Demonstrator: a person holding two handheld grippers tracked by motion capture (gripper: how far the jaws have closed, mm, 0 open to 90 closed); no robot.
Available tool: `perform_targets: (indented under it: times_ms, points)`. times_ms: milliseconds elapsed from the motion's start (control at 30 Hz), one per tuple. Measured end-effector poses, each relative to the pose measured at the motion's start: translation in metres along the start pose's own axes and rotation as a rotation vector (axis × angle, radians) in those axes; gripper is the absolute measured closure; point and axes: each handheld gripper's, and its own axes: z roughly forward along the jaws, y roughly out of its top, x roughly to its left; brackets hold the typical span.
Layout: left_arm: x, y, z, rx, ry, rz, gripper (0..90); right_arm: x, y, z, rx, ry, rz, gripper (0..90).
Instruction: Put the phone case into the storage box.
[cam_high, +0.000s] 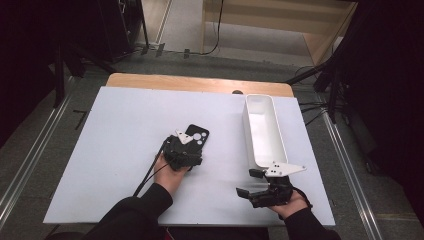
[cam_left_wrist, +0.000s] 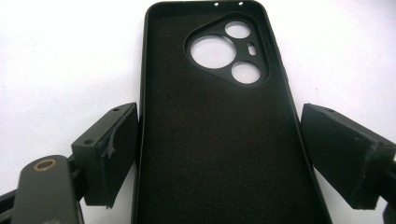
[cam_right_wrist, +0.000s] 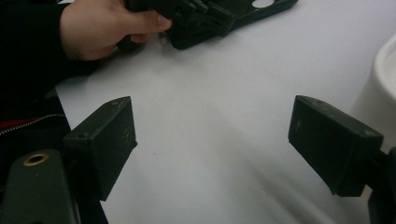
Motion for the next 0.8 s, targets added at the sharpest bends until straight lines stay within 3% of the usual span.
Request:
perform_targets:
  times_ms: [500, 800]
  points:
    - [0.002, 0.003, -0.005, -0.015, -0.036, 0.000, 14.5, 0.000, 0.000, 0.000, 0.001, 0.005, 0.002, 13.5]
    - [0.006, 0.014, -0.018, -0.060, -0.081, -0.034, 14.5, 0.000, 0.000, 0.000, 0.001, 0.004, 0.004, 13.5]
